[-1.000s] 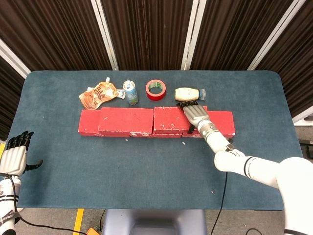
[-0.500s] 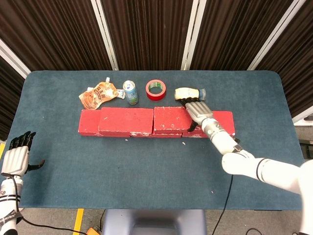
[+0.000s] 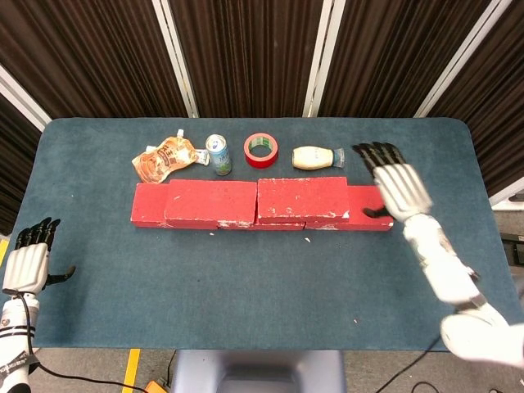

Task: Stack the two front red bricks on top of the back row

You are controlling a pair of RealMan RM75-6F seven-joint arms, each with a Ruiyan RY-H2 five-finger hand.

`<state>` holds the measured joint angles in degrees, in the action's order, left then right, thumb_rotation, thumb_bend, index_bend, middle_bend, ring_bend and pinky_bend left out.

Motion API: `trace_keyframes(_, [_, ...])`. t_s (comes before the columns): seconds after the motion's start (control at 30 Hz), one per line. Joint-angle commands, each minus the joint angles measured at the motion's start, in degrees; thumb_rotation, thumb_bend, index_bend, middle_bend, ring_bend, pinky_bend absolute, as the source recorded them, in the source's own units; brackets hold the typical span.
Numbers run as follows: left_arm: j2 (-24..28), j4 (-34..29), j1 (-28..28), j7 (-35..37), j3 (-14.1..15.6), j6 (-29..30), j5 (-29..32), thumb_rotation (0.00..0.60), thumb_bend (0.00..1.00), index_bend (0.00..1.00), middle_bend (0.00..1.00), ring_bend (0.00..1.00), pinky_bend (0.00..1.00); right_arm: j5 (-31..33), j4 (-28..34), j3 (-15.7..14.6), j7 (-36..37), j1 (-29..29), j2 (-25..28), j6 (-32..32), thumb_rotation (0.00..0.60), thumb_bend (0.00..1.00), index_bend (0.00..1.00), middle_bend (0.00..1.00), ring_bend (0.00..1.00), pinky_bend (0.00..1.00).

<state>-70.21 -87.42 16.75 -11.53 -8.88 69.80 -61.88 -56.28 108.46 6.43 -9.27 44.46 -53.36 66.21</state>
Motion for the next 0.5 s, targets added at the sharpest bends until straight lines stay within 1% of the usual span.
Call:
trace_keyframes(0.03, [-0.1, 0.2, -0.1, 0.3, 0.2, 0.2, -0.6, 0.6, 0.22, 0.0, 0.0, 0.0, 0.0, -10.9, 6.1, -5.5, -2.9, -11.0, 2.0, 11.0, 0.6, 0.0, 0.18, 0.17, 0.03, 0.0])
trace_keyframes(0.07, [-0.1, 0.2, -0.2, 0.5, 0.4, 0.3, -1.0, 0.6, 0.22, 0.0, 0.0, 0.0, 0.0, -12.9, 6.3, -6.9, -3.5, -13.1, 1.1, 12.8, 0.6, 0.0, 0.17, 0.17, 0.03, 0.0])
trace_keyframes(0.13, [0.1, 0.3, -0.3, 0.6, 0.7, 0.4, -1.7, 0.6, 0.22, 0.0, 0.0, 0.0, 0.0, -16.0, 5.6, -8.7, -3.9, -16.3, -0.9, 15.8, 0.6, 0.0, 0.18, 0.17, 0.03, 0.0])
trace_keyframes(0.23, [0.3, 0.8, -0.5, 0.1, 1.2, 0.9, -2.6, 0.6, 0.23, 0.0, 0.0, 0.0, 0.0, -20.8, 1.8, -11.0, -3.4, -20.8, -4.8, 19.6, 0.6, 0.0, 0.18, 0.17, 0.03, 0.0])
trace_keyframes(0.3, [0.3, 1.1, -0.7, 0.4, 1.2, 1.4, -3.0, 0.6, 0.23, 0.0, 0.0, 0.0, 0.0, -23.0, -1.2, -11.6, -2.2, -23.1, -7.3, 21.5, 0.6, 0.0, 0.18, 0.17, 0.03, 0.0])
trace_keyframes(0.43, [0.1, 1.6, -1.5, 2.1, 1.3, 2.6, -4.1, 0.6, 0.24, 0.0, 0.0, 0.0, 0.0, -27.5, -9.5, -12.1, 1.9, -27.4, -13.2, 25.7, 0.6, 0.0, 0.18, 0.17, 0.03, 0.0])
trace_keyframes(0.5, [0.2, 1.7, -2.0, 2.9, 1.8, 3.1, -5.2, 0.6, 0.24, 0.0, 0.0, 0.0, 0.0, -29.4, -13.5, -12.9, 2.9, -28.8, -15.5, 26.0, 0.6, 0.0, 0.18, 0.17, 0.04, 0.0])
